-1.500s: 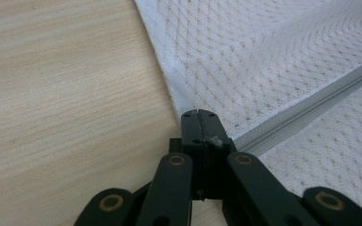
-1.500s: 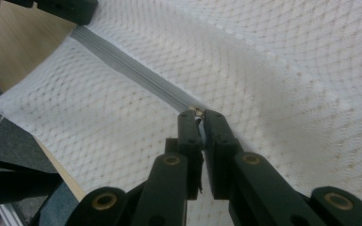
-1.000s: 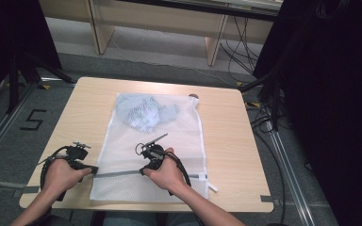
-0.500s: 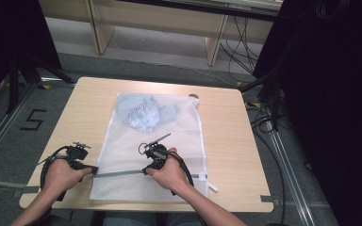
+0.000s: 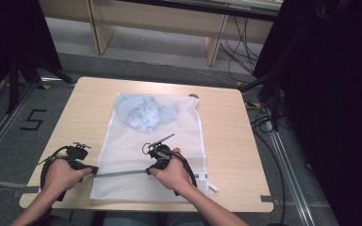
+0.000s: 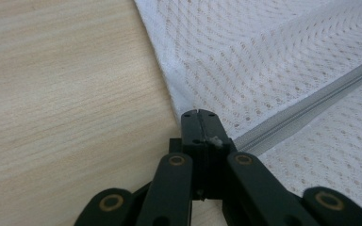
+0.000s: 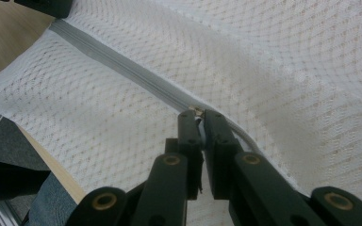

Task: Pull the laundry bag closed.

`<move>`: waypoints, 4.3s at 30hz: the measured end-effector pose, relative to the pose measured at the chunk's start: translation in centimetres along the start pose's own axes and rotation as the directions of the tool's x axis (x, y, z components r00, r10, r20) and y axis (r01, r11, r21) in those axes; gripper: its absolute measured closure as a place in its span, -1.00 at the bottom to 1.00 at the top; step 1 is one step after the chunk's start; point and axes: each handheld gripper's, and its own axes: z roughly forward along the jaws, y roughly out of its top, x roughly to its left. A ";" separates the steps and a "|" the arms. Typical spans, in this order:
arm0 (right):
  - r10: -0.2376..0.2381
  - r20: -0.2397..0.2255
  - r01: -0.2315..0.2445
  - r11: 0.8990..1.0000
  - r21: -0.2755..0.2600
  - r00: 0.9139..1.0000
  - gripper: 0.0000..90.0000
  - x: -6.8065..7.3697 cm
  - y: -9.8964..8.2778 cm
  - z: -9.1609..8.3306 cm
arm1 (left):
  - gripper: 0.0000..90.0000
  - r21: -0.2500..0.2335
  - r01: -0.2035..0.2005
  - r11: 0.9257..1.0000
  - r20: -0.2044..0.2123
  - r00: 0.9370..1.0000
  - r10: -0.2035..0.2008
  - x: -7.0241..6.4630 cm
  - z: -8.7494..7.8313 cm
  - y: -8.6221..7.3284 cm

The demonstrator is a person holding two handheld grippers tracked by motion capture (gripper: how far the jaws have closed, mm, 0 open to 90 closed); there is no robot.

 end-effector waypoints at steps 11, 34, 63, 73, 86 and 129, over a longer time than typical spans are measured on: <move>0.042 -0.002 -0.042 0.999 0.006 0.999 0.93 -0.1 -0.2 -0.3 | 0.99 0.000 0.001 1.000 0.001 1.000 -0.001 0.0 0.0 0.0; 0.038 0.011 -0.038 0.999 0.000 0.999 0.93 -1.0 -0.3 -0.9 | 0.99 -0.004 -0.005 1.000 0.000 1.000 0.005 0.0 0.0 0.0; 0.061 0.012 -0.061 0.998 -0.001 0.998 0.93 -2.2 -1.6 -2.2 | 0.99 -0.006 -0.003 1.000 0.000 1.000 0.003 0.0 0.0 0.0; 0.063 0.014 -0.063 0.998 -0.013 0.998 0.93 -2.7 -2.0 -2.3 | 0.99 0.007 0.005 1.000 -0.007 1.000 -0.005 -0.1 0.0 0.1; 0.074 0.011 -0.073 0.997 -0.007 0.997 0.93 -3.3 -2.2 -2.9 | 0.99 0.019 0.001 1.000 -0.003 1.000 -0.001 -0.2 -0.1 0.1; 0.095 0.028 -0.094 0.995 -0.018 0.995 0.93 -4.9 -3.4 -4.2 | 0.99 0.018 0.003 1.000 -0.003 1.000 -0.003 -0.2 -0.1 0.1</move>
